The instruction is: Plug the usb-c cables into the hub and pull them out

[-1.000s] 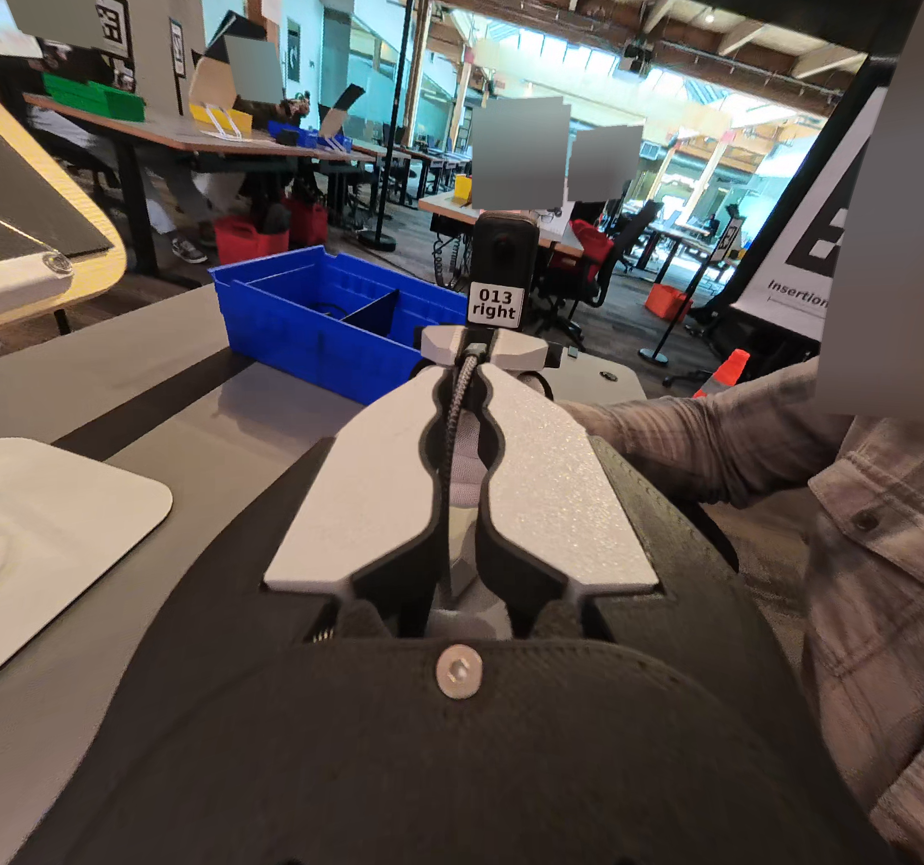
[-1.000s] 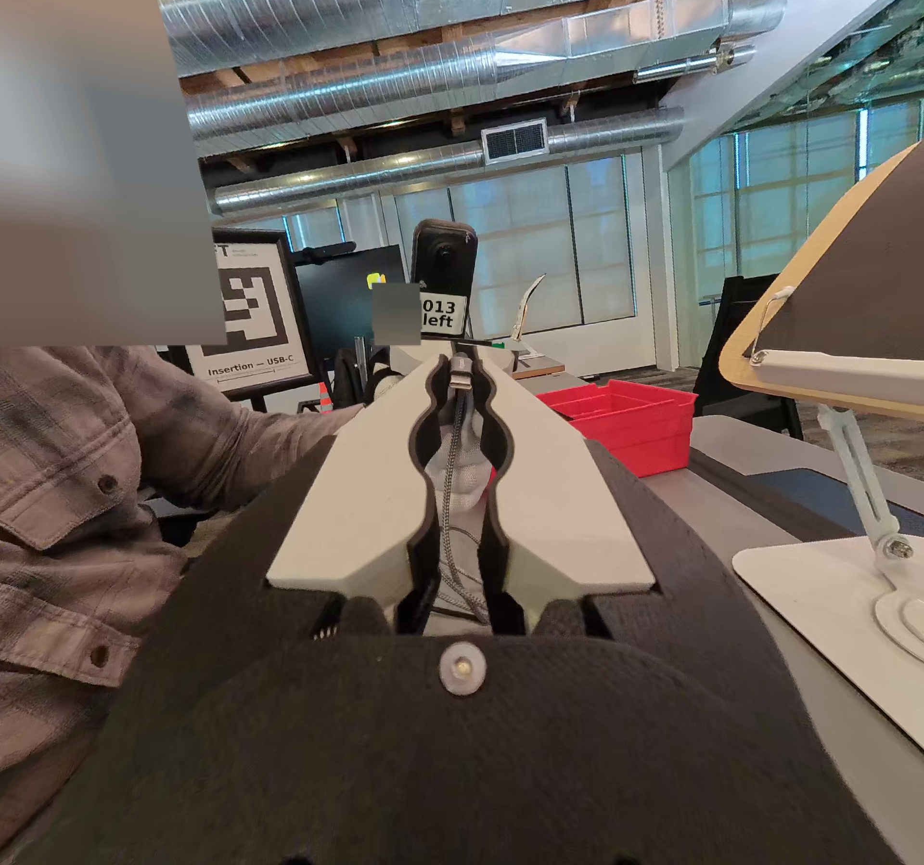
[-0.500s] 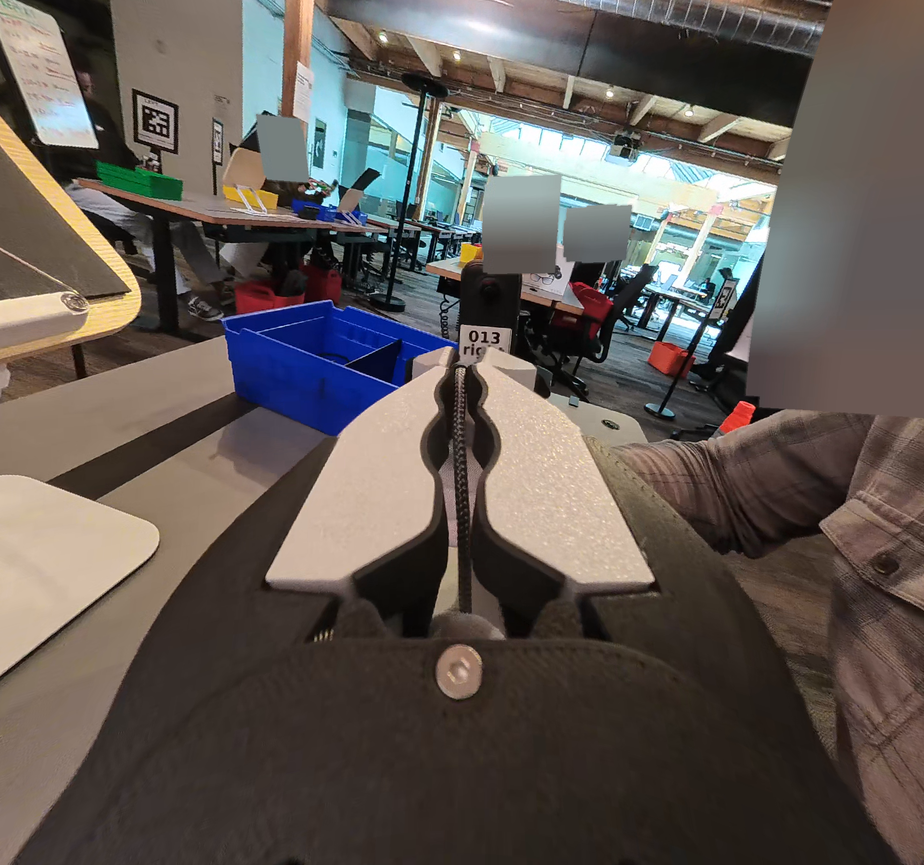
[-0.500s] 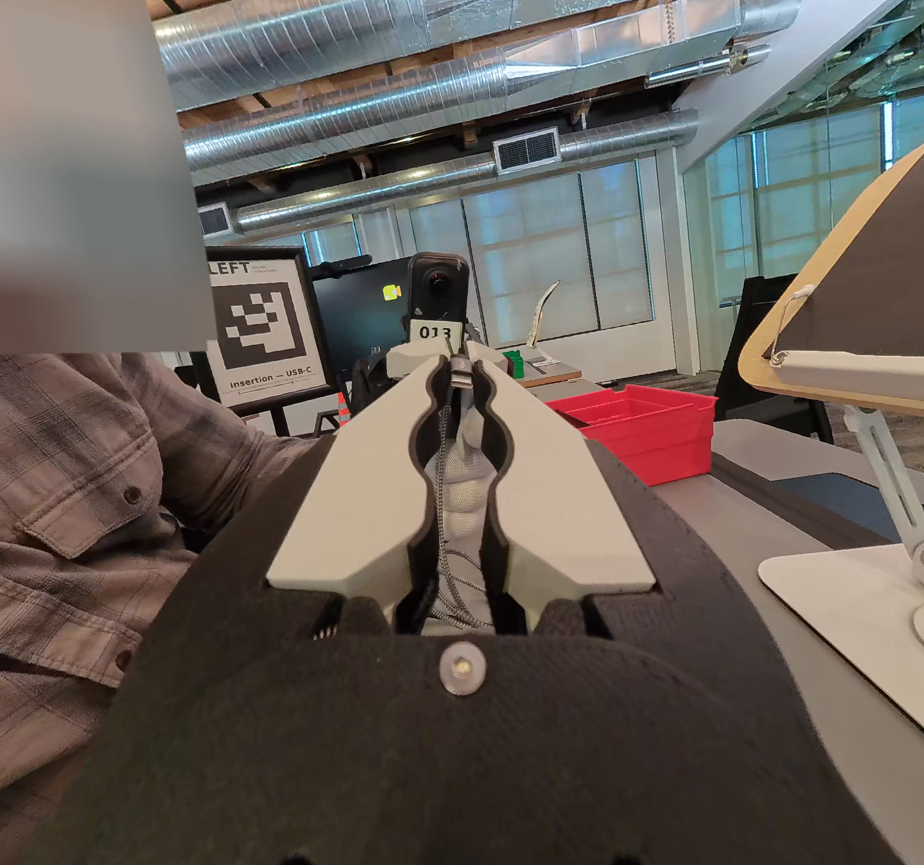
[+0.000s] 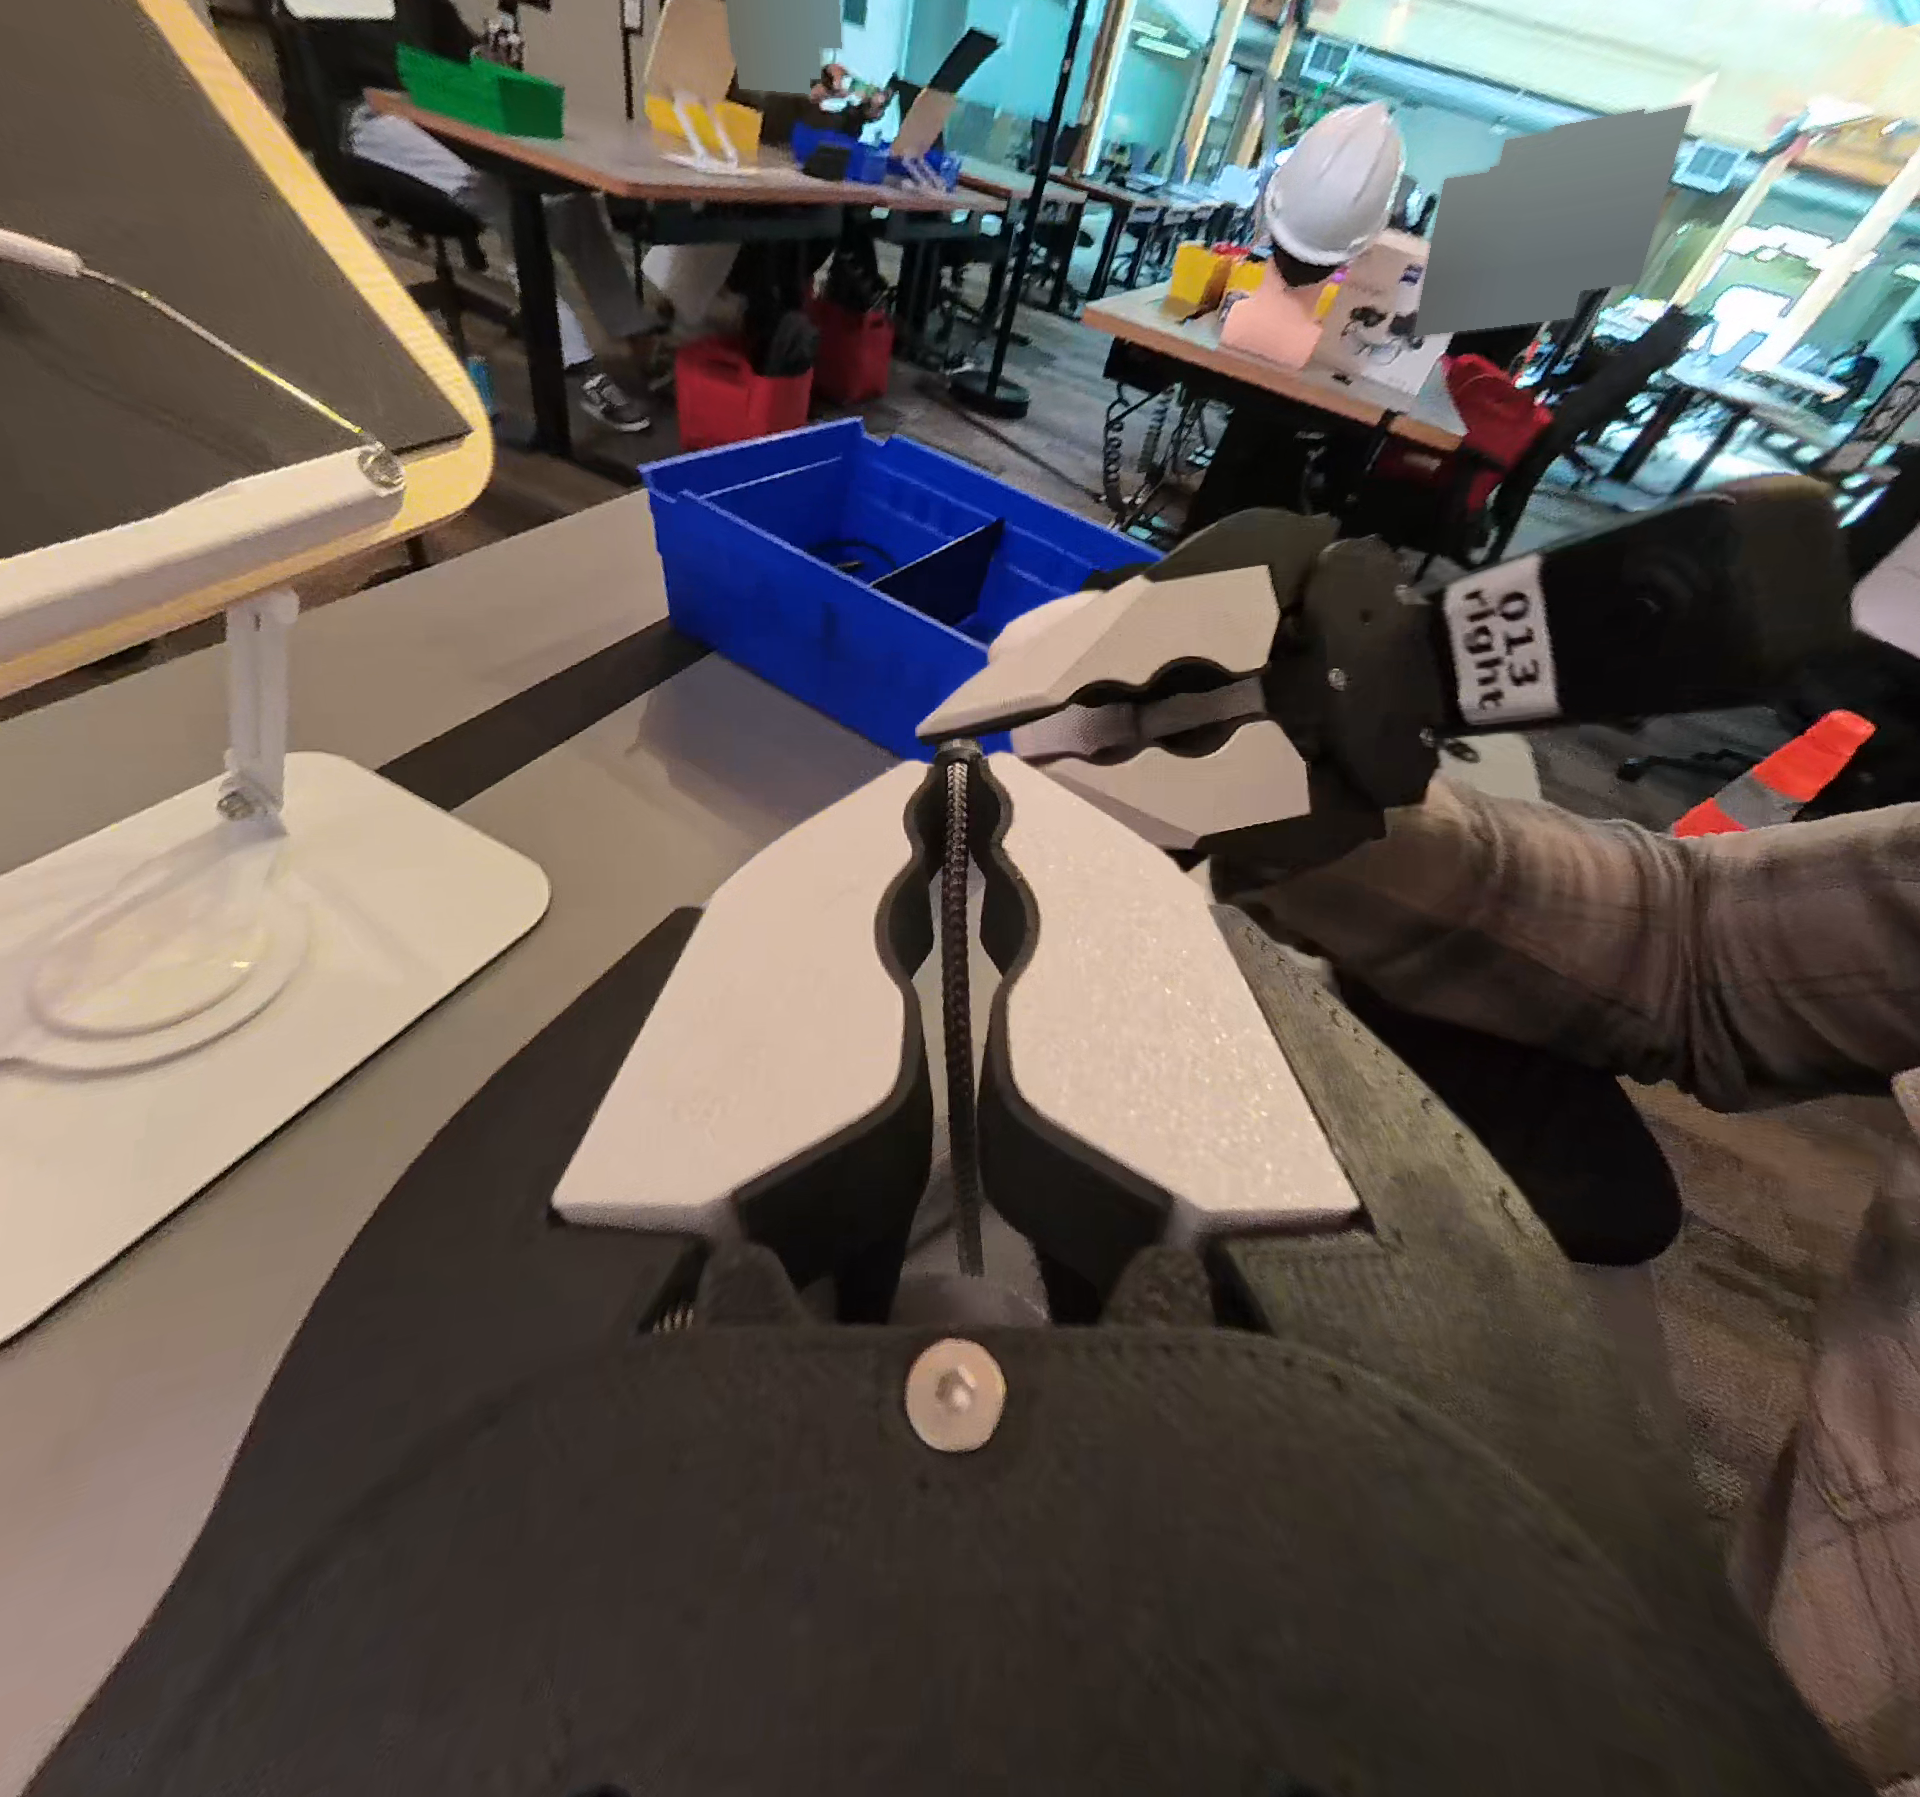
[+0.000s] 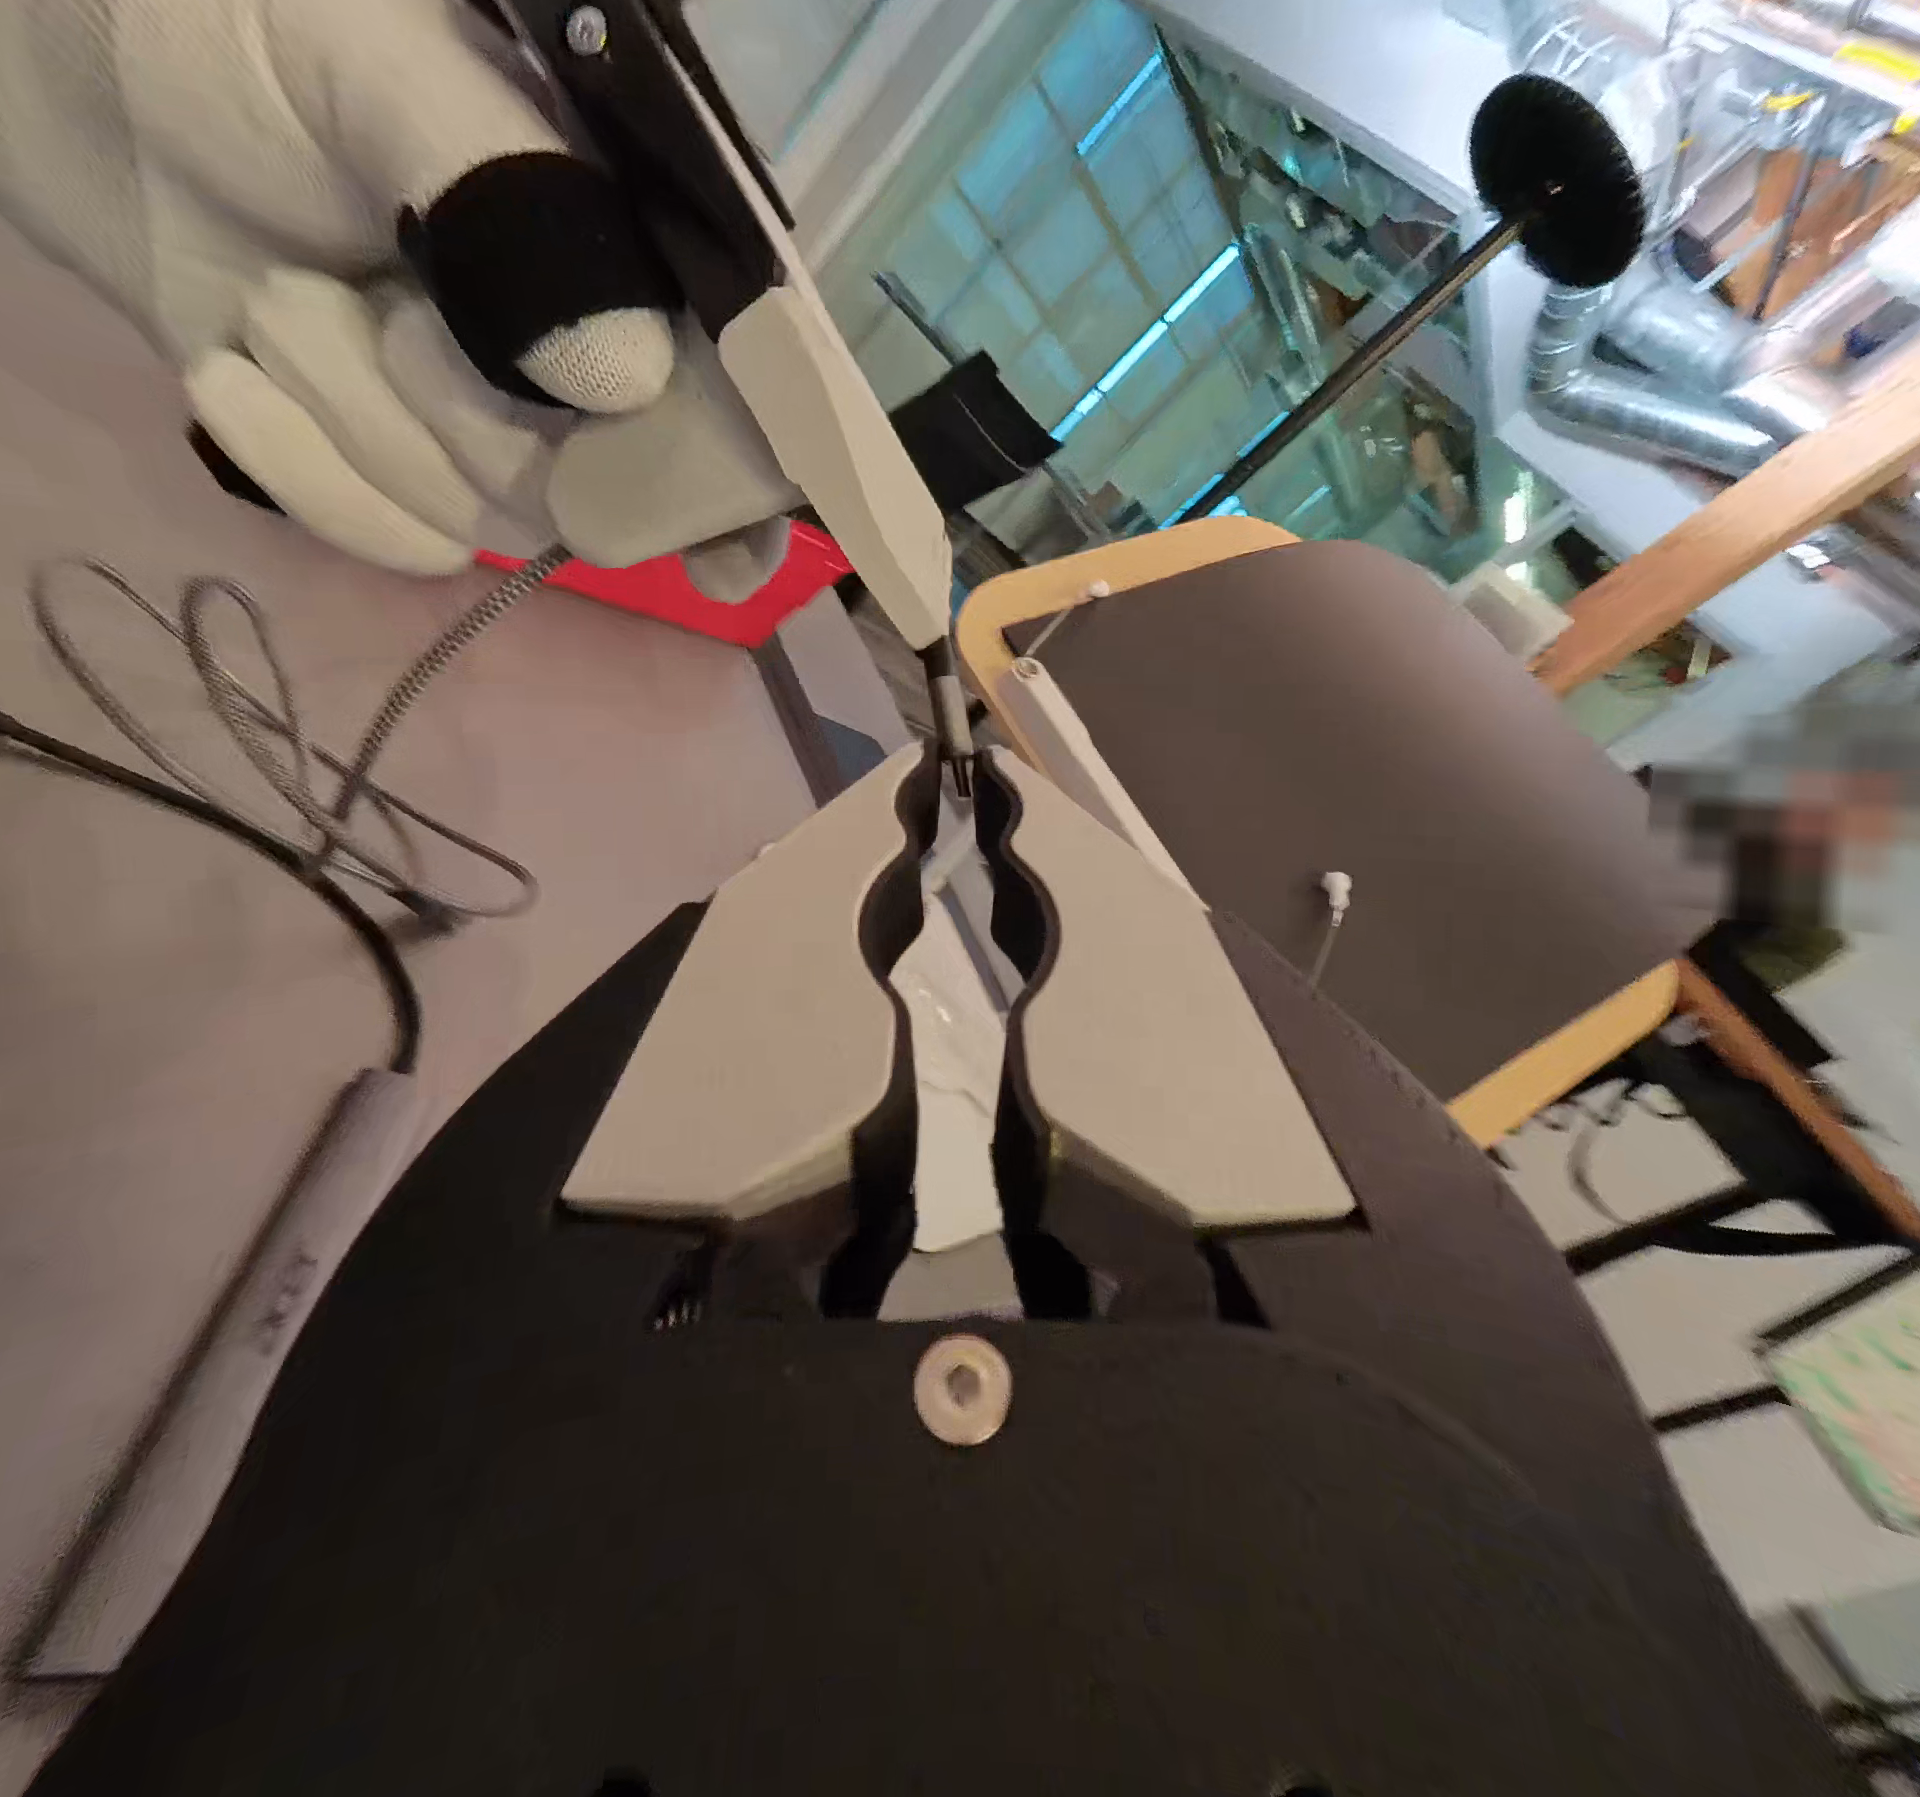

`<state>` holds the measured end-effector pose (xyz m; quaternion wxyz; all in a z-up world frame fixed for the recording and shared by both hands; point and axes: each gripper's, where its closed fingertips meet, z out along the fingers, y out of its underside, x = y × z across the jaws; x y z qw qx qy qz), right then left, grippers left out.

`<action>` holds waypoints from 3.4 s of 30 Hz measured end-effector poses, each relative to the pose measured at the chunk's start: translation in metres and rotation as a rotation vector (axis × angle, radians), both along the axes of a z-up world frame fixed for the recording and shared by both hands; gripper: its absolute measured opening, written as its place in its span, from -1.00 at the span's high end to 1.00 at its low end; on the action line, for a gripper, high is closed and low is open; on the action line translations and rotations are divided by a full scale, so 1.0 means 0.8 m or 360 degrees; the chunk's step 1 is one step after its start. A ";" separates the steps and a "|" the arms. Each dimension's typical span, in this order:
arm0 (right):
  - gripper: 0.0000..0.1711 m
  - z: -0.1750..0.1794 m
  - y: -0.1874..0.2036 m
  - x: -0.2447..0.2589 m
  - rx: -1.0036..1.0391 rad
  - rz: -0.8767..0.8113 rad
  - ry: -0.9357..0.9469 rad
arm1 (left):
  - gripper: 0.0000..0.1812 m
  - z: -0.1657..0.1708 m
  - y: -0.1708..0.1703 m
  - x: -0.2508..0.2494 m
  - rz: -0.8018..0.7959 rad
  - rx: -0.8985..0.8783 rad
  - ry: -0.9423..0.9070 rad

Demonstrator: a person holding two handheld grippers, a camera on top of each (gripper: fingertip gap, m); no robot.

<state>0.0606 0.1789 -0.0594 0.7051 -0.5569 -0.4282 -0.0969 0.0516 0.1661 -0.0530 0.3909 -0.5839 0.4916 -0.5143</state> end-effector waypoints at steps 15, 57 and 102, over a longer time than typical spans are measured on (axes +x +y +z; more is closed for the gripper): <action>0.97 -0.003 0.005 -0.006 0.0155 -0.0164 -0.0166 | 0.75 -0.006 0.009 0.007 0.0137 0.0118 -0.0030; 0.49 -0.195 -0.059 0.007 -0.1723 -0.0005 0.0020 | 0.89 0.079 0.050 -0.045 -0.0228 0.0870 -0.0476; 0.78 -0.254 -0.012 0.076 -0.1476 0.0423 -0.1535 | 0.89 0.060 0.067 -0.045 -0.0228 0.0799 -0.0459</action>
